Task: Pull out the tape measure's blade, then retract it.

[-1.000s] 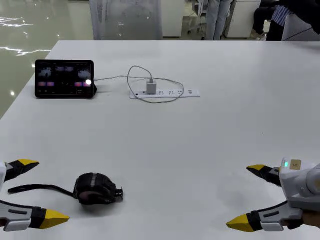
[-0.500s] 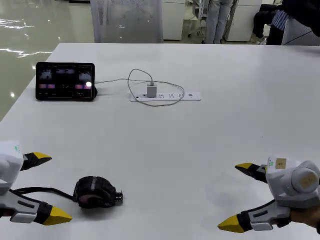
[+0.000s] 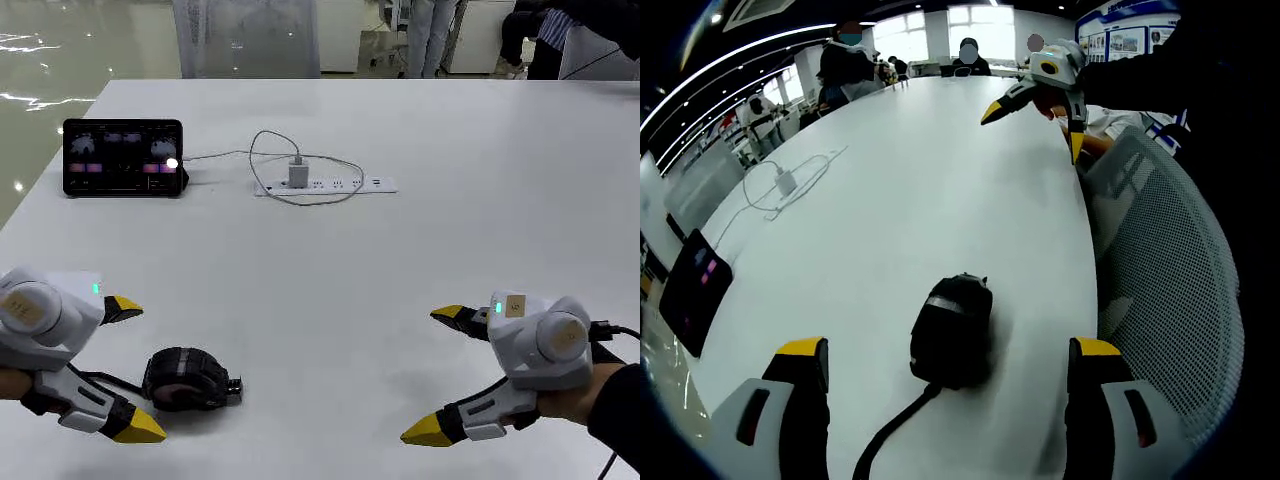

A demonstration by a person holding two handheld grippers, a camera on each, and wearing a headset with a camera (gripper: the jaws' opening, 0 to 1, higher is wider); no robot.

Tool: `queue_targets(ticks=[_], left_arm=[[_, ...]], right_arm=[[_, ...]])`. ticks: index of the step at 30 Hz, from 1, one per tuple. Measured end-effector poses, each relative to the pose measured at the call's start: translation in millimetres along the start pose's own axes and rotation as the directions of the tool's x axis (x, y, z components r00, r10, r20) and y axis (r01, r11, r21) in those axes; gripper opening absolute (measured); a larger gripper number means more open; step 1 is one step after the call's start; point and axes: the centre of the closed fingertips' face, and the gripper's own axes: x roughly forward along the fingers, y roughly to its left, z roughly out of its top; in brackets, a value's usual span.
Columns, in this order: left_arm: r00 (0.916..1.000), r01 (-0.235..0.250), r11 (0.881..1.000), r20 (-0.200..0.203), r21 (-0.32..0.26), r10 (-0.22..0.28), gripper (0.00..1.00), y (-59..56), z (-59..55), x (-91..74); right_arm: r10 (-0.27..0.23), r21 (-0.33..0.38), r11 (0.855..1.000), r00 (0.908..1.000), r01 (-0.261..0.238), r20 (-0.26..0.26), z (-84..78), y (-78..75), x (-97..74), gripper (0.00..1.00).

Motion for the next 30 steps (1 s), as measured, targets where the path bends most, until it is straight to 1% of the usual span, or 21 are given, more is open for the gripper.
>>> queue_targets(ticks=[5,7,11,13,16,18,21,24,26,28,30], left_arm=[[0.9997,0.023,0.999,-0.012,0.035,-0.023,0.95,-0.7,6.3,5.6],[0.9993,0.032,0.998,-0.02,0.047,-0.031,0.95,-2.8,7.8,8.3],[0.9973,0.066,0.996,-0.036,0.068,-0.064,0.94,-6.8,9.1,17.4],[0.9957,0.076,0.993,-0.059,0.088,-0.071,0.93,-7.6,7.1,22.0],[0.9939,0.09,0.99,-0.074,0.105,-0.082,0.91,-9.1,7.4,27.7],[0.992,0.094,0.988,-0.095,0.12,-0.082,0.89,-8.3,4.8,30.4],[0.9906,0.103,0.987,-0.102,0.122,-0.091,0.88,-7.8,2.7,34.2],[0.9883,0.099,0.986,-0.129,0.136,-0.081,0.86,-5.5,-3.0,37.1],[0.9865,0.11,0.985,-0.136,0.135,-0.091,0.83,-7.6,-4.1,37.1],[0.9808,0.14,0.982,-0.153,0.123,-0.121,0.78,-13.1,-7.0,36.5],[0.9805,0.143,0.982,-0.153,0.122,-0.123,0.76,-14.2,-6.9,38.2]], right_arm=[[0.018,-0.012,1.0,0.9998,-0.018,0.002,4.8,1.8,9.1,0.99],[0.024,-0.017,1.0,0.9997,-0.024,0.002,6.4,2.3,12.3,0.99],[0.035,-0.027,0.999,0.9994,-0.035,0.005,11.8,3.5,19.5,0.99],[0.041,-0.028,0.999,0.9991,-0.041,0.009,14.7,4.5,22.6,0.99],[0.05,-0.021,0.999,0.9987,-0.05,0.013,19.1,5.7,26.7,0.99],[0.058,-0.02,0.998,0.998,-0.058,0.023,23.3,6.9,29.3,0.99],[0.068,-0.029,0.997,0.9973,-0.067,0.028,27.6,8.1,33.2,0.99],[0.079,-0.04,0.996,0.9964,-0.078,0.03,30.6,9.6,37.6,0.99],[0.084,-0.046,0.996,0.9959,-0.083,0.033,32.8,10.3,40.7,0.99],[0.09,-0.047,0.995,0.9955,-0.088,0.031,33.9,10.6,44.3,0.99],[0.098,-0.049,0.994,0.9948,-0.096,0.027,34.6,11.6,48.4,0.99]])
